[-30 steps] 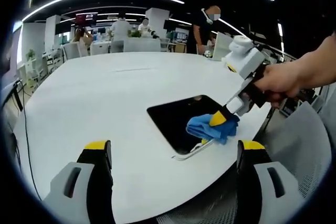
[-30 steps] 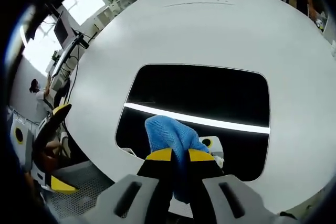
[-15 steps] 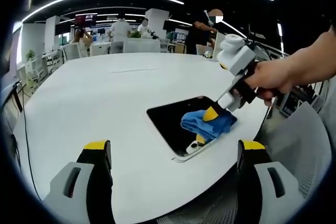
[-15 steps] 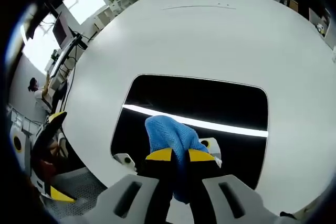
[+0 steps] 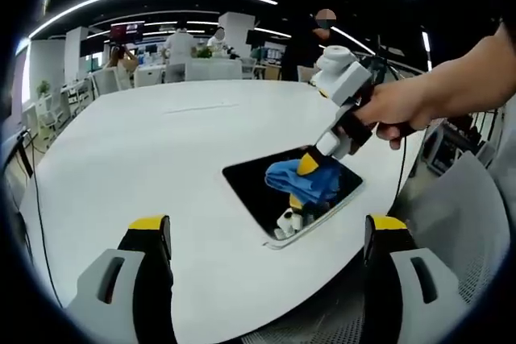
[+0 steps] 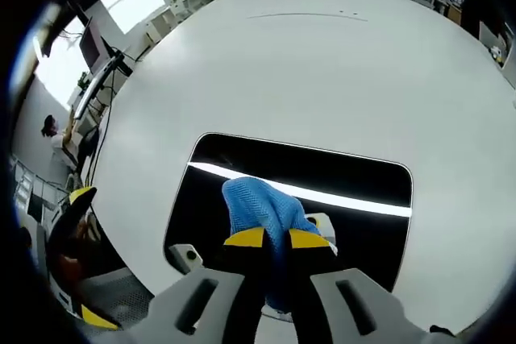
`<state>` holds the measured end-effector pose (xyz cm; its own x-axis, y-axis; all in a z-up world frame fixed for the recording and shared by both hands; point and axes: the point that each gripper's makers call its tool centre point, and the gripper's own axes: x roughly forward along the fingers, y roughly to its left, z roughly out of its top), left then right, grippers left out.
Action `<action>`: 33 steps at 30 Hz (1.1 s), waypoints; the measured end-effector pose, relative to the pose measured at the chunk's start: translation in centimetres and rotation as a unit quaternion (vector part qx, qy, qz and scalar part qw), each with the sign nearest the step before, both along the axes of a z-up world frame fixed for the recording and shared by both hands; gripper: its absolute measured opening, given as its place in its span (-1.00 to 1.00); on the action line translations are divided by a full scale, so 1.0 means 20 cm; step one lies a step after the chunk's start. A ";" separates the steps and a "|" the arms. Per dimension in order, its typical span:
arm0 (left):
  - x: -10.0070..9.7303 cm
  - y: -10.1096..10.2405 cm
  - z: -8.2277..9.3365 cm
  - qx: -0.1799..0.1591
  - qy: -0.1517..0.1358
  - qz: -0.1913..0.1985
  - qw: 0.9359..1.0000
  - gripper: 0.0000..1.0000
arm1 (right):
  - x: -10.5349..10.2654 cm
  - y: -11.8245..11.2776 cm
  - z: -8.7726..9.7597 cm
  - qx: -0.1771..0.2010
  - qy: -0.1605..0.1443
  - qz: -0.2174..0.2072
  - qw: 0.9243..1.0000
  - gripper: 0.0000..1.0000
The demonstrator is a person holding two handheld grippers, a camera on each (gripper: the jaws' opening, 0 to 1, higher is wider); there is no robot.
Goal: Wipe the mirror surface with the cleaning cloth until all visible marks leave the cleaned area.
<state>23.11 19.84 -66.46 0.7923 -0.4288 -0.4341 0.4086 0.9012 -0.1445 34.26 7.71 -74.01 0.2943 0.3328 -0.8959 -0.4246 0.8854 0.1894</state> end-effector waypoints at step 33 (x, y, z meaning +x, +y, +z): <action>0.01 0.00 0.00 -0.006 -0.002 -0.003 1.000 0.93 | 0.21 0.05 0.00 -0.016 -0.018 0.002 1.000 -0.93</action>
<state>23.26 19.83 -66.43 0.7914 -0.4390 -0.4254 0.4148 0.8968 -0.1538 38.48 8.67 -73.98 0.3251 0.3045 -0.8953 -0.4337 0.8893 0.1451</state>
